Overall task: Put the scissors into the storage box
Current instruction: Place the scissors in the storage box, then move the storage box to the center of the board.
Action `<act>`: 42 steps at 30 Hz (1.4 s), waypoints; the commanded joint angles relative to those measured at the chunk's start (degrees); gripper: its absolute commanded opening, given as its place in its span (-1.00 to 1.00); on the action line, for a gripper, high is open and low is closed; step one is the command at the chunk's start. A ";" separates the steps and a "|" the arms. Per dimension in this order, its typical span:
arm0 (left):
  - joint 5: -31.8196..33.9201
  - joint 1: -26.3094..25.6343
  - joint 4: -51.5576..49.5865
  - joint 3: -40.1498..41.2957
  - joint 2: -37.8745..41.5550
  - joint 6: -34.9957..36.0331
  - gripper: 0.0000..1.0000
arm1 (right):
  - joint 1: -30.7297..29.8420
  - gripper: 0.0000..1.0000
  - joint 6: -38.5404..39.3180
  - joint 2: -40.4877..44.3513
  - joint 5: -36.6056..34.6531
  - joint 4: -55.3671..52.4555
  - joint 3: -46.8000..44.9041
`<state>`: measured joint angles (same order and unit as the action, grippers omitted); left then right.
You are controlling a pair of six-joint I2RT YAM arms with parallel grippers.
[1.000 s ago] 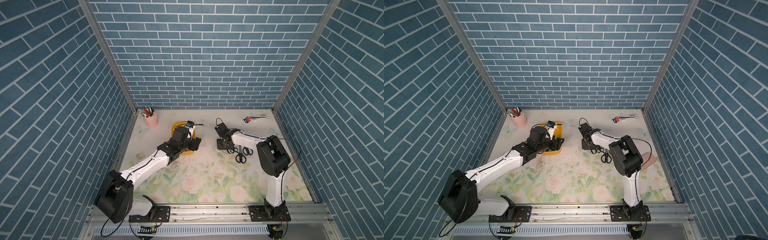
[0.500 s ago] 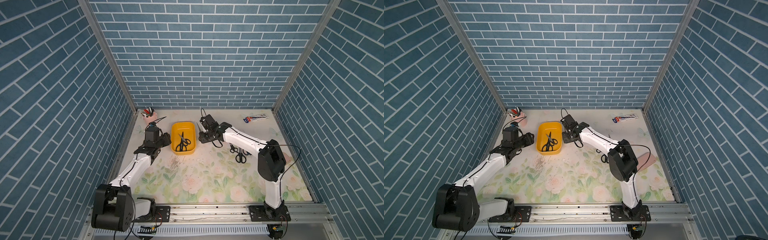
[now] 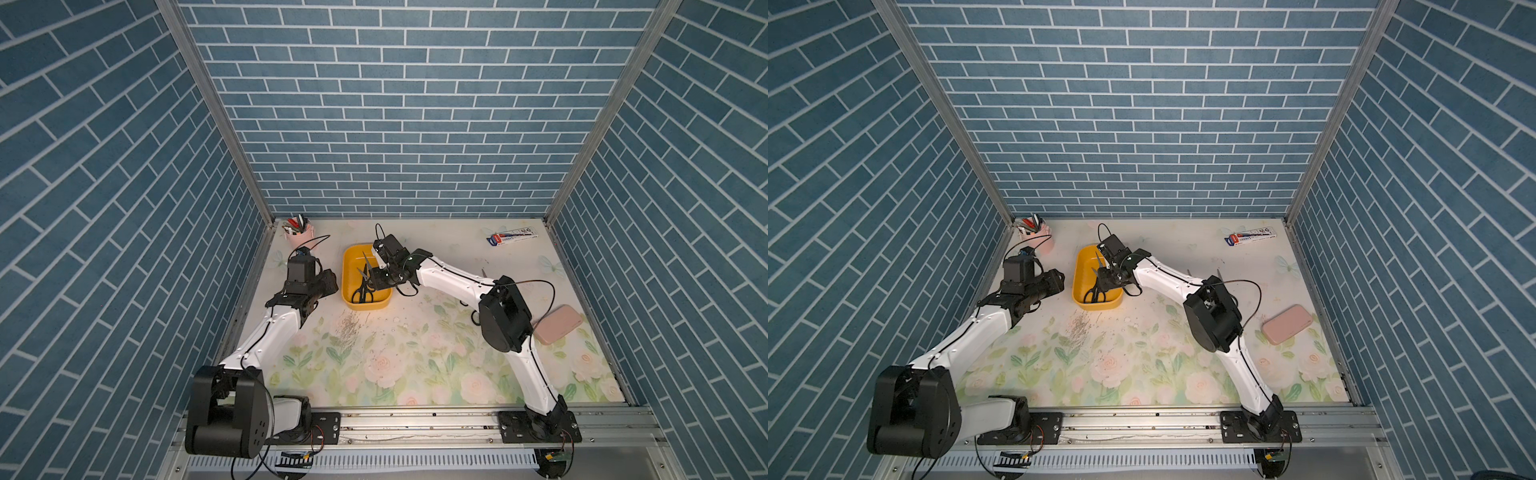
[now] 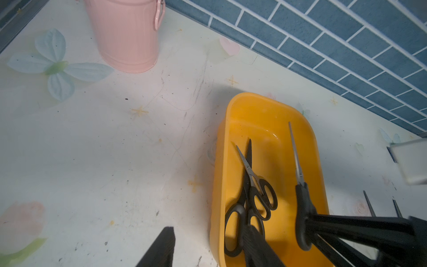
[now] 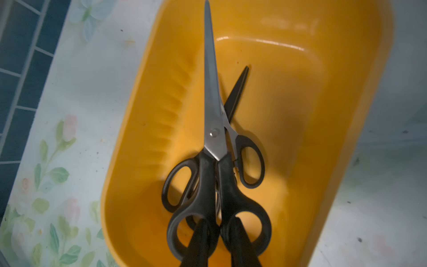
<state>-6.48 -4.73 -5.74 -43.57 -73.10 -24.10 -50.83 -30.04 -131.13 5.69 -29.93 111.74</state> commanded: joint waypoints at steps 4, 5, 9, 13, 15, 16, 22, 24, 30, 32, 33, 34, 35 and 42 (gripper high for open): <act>-0.63 0.40 -0.51 0.67 -0.87 1.34 0.07 | -1.15 -0.81 -3.71 -2.55 0.55 -0.84 5.17; -0.64 0.40 -0.32 0.85 -0.94 1.26 0.08 | -1.25 -0.76 -3.71 -2.85 0.38 -1.15 5.67; -1.83 0.34 0.36 0.86 -1.99 1.44 0.09 | -1.24 -0.39 -3.62 -3.16 -0.04 -1.79 6.58; -3.16 0.34 0.31 -0.09 -3.64 2.21 0.14 | -1.29 -0.02 -3.38 -2.57 -0.85 -2.63 7.33; -3.82 0.33 0.26 -0.78 -4.72 2.68 0.10 | -1.22 0.02 -3.06 -2.04 -0.99 -3.15 7.74; -4.45 0.34 0.60 -0.98 -5.14 2.82 0.08 | -1.20 0.01 -2.48 -1.35 -0.86 -3.67 8.07; -7.40 -0.70 1.72 -3.99 -10.27 4.72 0.07 | 2.17 0.05 -0.35 15.57 -10.38 0.89 -6.04; -7.84 -1.55 2.07 -5.23 -11.90 5.35 0.06 | 6.32 0.05 -0.24 20.65 -9.30 1.50 -12.22; -7.46 -3.08 3.19 -8.57 -17.93 5.89 -0.09 | 16.99 0.05 2.79 33.20 -11.93 0.87 -31.18; -6.19 -3.76 2.45 -10.02 -20.02 6.28 -0.11 | 19.23 0.06 2.56 36.92 -13.19 0.06 -36.42; -5.27 -4.16 1.68 -10.87 -21.09 6.58 -0.11 | 20.66 0.06 2.15 38.37 -13.55 -1.00 -38.76; -4.06 -4.52 0.91 -11.82 -21.94 6.83 -0.12 | 22.22 0.06 1.64 40.10 -13.52 -2.00 -40.89; -3.29 -4.82 0.32 -12.43 -22.60 6.99 -0.13 | 23.35 0.06 1.44 41.47 -13.26 -2.46 -42.75; -2.44 -7.44 -0.11 -14.45 -25.51 7.73 -0.60 | 26.84 0.07 0.77 45.84 -12.03 -7.10 -52.83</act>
<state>-10.02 -10.50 -4.32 -56.21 -97.67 -17.41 -24.12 -29.58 -86.59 -6.28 -33.47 61.01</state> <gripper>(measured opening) 0.215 0.535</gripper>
